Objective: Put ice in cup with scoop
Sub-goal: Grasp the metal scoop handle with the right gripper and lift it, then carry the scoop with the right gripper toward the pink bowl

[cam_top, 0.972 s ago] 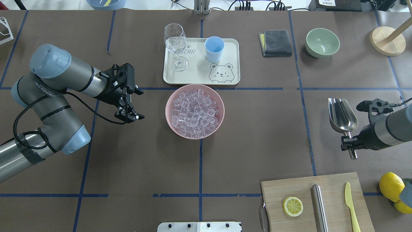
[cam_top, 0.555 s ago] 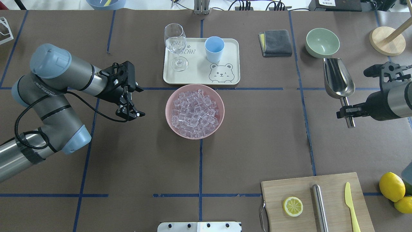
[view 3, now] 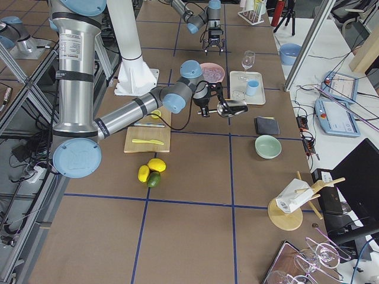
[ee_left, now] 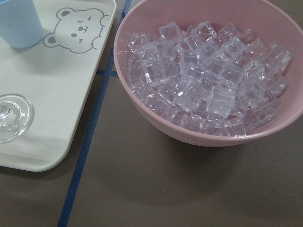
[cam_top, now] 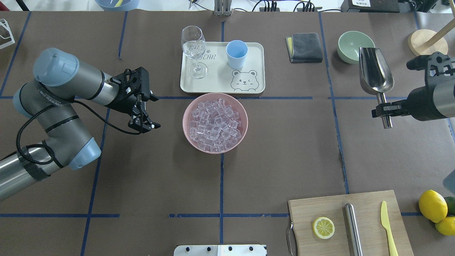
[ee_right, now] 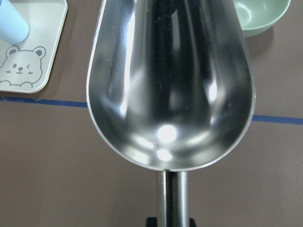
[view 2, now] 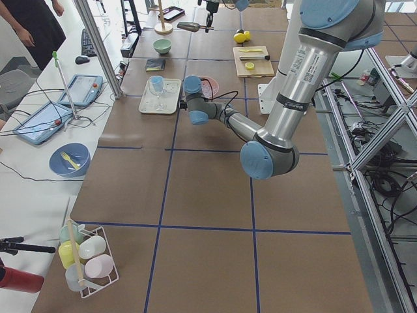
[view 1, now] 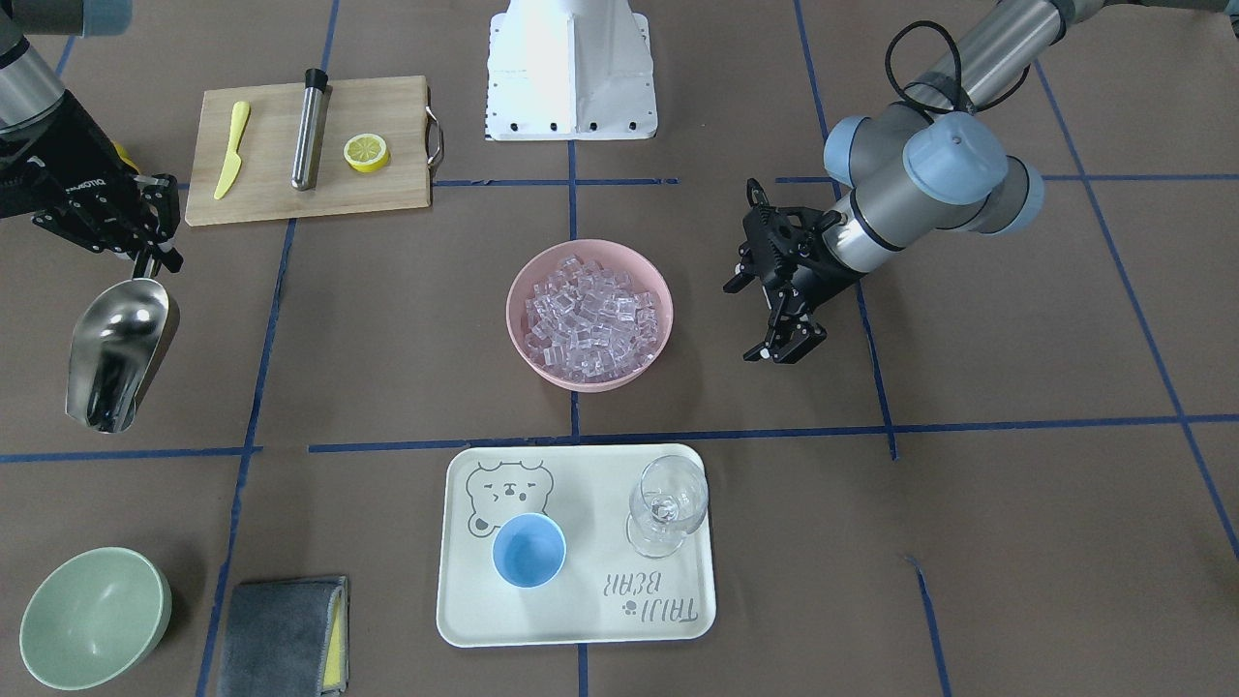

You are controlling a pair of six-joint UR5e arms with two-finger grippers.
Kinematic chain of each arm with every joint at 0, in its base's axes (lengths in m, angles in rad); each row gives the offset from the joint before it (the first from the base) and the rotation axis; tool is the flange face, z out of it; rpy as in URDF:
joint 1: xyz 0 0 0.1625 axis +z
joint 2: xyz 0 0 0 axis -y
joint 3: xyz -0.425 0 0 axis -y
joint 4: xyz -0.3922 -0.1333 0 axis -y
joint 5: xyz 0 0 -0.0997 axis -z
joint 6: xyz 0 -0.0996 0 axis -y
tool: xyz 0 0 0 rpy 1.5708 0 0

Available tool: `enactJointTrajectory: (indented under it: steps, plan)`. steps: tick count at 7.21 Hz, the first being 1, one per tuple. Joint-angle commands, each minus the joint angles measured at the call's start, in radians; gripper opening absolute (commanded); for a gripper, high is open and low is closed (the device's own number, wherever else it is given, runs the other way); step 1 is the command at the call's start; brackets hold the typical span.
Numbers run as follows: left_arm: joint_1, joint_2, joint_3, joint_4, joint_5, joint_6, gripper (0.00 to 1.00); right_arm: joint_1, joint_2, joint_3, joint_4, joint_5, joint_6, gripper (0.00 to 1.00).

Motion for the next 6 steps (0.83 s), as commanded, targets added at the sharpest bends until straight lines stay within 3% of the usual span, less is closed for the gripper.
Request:
enactJointTrajectory:
  steps: [1,2,3,5,6]
  plan:
    - [0.002,0.000,0.003,0.000,0.000,0.000,1.00,-0.033,0.015,0.004,-0.012,-0.058,-0.097,0.00]
    - [0.002,0.001,0.003,0.000,0.000,0.000,1.00,-0.045,0.015,0.004,-0.067,-0.084,-0.201,0.00]
    - [0.002,0.002,0.003,0.000,0.000,0.000,1.00,-0.042,0.047,0.013,-0.194,-0.084,-0.319,0.00]
    - [0.002,0.003,0.003,0.000,0.000,0.001,1.00,-0.010,0.171,0.013,-0.418,-0.071,-0.570,0.00]
    - [0.002,0.003,0.003,0.000,0.000,0.001,1.00,-0.009,0.196,0.010,-0.461,-0.071,-0.663,0.00]
